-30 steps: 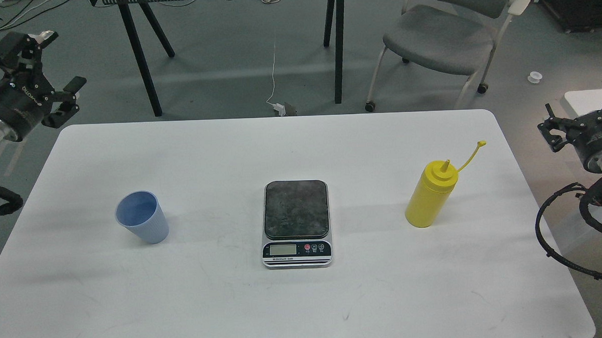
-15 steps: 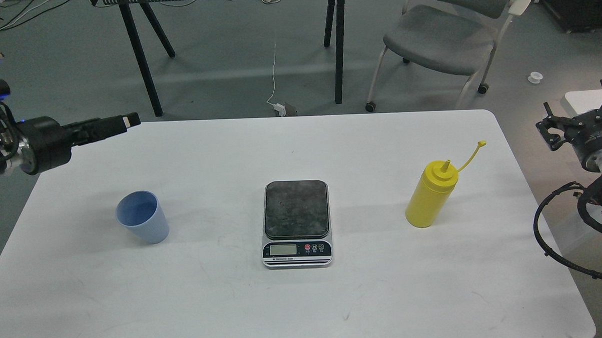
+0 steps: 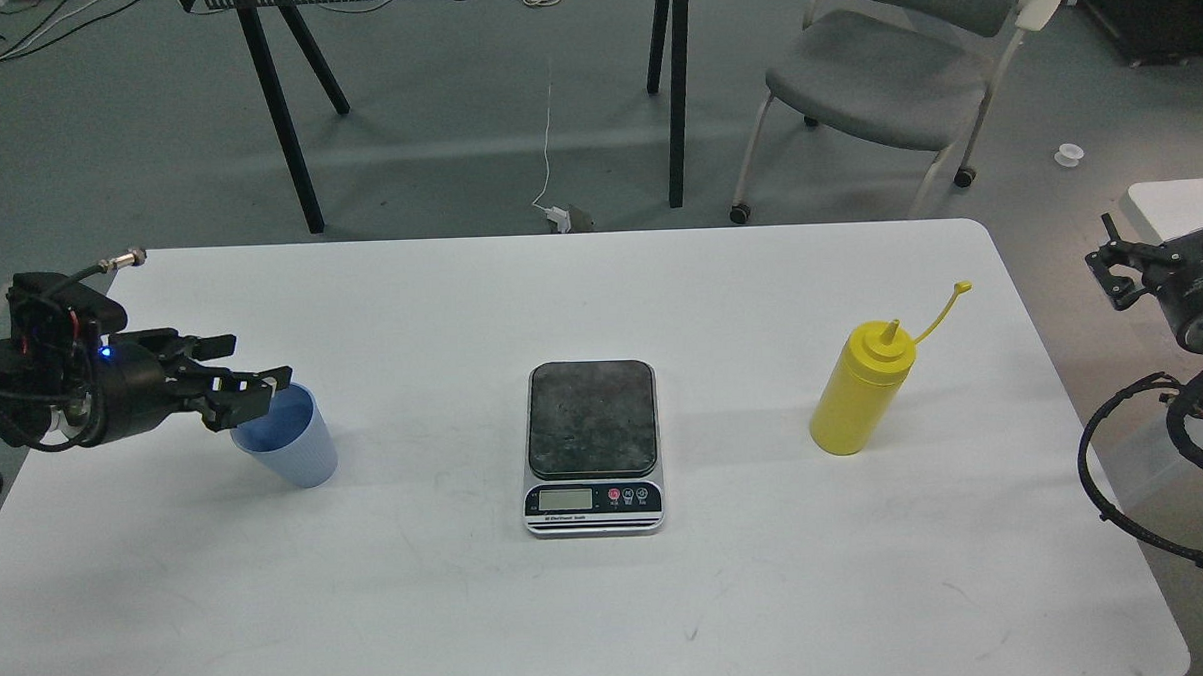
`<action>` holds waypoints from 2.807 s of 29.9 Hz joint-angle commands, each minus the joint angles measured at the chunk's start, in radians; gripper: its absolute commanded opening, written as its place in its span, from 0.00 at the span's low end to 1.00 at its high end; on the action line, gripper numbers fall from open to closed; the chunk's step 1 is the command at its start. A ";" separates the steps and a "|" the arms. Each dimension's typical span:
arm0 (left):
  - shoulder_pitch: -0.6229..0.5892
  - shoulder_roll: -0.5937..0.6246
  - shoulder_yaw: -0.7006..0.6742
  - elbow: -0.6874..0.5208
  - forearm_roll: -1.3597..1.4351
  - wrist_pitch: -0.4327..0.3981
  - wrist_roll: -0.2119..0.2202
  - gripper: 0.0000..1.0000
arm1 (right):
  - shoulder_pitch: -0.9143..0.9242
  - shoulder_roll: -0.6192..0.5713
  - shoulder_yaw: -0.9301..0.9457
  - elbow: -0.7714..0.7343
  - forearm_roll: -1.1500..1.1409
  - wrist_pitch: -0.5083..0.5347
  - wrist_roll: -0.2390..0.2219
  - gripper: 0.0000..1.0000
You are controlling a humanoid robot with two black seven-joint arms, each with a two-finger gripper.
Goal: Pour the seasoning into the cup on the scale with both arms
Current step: 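Close the left gripper around the light blue cup, then lift the cup with the left gripper and set it on the scale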
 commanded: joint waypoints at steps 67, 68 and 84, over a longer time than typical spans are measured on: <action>-0.433 -0.615 0.171 0.096 -0.032 -0.410 0.082 0.05 | -0.048 -0.046 0.058 0.000 0.002 0.000 0.009 1.00; -0.432 -0.617 0.171 0.104 -0.032 -0.410 0.082 0.05 | -0.048 -0.046 0.058 0.002 0.002 0.000 0.009 1.00; -0.420 -0.637 0.171 0.139 -0.043 -0.408 0.081 0.44 | -0.049 -0.047 0.058 0.002 0.002 0.000 0.009 1.00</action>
